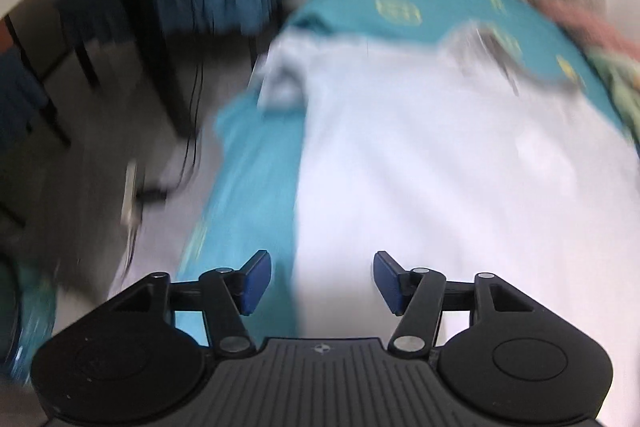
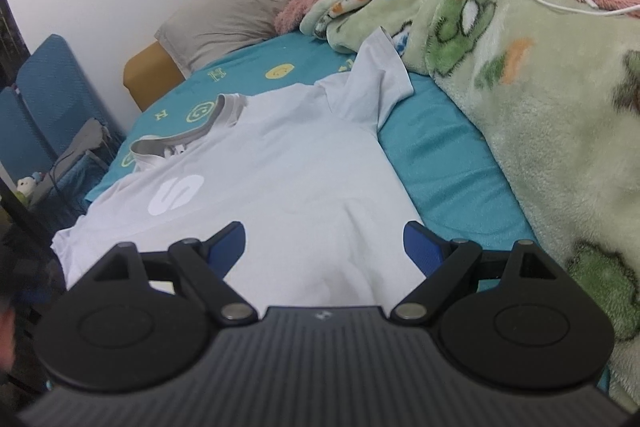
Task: Fold clothes
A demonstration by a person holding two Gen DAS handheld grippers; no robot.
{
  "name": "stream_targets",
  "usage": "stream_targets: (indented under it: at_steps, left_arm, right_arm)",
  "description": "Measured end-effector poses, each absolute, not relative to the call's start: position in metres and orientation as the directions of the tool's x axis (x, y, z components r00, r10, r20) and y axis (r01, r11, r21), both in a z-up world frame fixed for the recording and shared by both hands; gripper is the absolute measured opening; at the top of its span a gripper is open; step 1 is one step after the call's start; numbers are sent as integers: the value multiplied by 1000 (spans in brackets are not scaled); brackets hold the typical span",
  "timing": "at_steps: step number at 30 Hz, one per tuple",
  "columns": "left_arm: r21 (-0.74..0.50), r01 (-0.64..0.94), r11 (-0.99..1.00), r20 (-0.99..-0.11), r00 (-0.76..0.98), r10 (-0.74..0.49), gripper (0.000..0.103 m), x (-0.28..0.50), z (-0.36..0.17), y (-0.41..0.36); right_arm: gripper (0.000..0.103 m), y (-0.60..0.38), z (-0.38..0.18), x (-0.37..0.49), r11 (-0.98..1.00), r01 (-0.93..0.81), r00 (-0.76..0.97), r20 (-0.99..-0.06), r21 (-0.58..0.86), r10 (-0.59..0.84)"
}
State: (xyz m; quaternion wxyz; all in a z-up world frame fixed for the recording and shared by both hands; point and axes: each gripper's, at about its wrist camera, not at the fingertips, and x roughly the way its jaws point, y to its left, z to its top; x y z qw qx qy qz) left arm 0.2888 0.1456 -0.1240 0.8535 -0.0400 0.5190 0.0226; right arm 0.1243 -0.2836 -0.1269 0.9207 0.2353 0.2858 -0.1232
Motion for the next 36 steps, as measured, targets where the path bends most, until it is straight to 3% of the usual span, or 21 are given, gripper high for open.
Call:
stream_targets:
  at_steps: [6, 9, 13, 16, 18, 19, 20, 23, 30, 33, 35, 36]
  left_arm:
    - [-196, -135, 971, -967, 188, -169, 64, 179, -131, 179]
    - [-163, -124, 979, -982, 120, -149, 63, 146, -139, 180]
    - [-209, -90, 974, -975, 96, -200, 43, 117, -137, 180]
    - [-220, -31, 975, -970, 109, -215, 40, 107, -129, 172]
    - [-202, 16, 979, -974, 101, -203, 31, 99, -128, 165]
    - [-188, 39, 981, -977, 98, -191, 13, 94, -127, 162]
    - [-173, 61, 983, -979, 95, -178, 5, 89, -127, 159]
    - [-112, 114, 987, -988, 95, -123, 4, 79, -122, 154]
    - [44, 176, 983, -991, 128, 22, 8, 72, -113, 135]
    - [51, 184, 982, -980, 199, 14, 27, 75, -101, 119]
    - [82, 188, 979, -964, 265, 30, 56, 74, -90, 111]
    - [95, 188, 978, -952, 306, 34, 59, 73, -82, 102]
  right_arm:
    - [87, -278, -112, 107, 867, 325, 824, -564, 378, -63]
    - [87, -273, -104, 93, 874, 312, 829, -556, 372, -59]
    - [87, -268, -97, 74, 882, 312, 829, -554, 354, -71]
    - [87, -264, -96, 67, 890, 311, 825, -560, 334, -78]
    - [87, -261, -96, 62, 895, 309, 821, -564, 320, -82]
    - [87, -260, -96, 62, 899, 307, 820, -566, 312, -84]
    - [87, -259, -96, 62, 902, 304, 820, -565, 305, -85]
    - [87, -258, -96, 63, 907, 299, 822, -562, 298, -87]
    - [87, -259, -95, 66, 904, 292, 829, -554, 312, -77]
    - [87, -258, -93, 66, 905, 287, 834, -547, 314, -74]
    - [87, -257, -90, 65, 906, 280, 841, -536, 318, -71]
    - [87, -256, -89, 65, 907, 276, 845, -530, 320, -70]
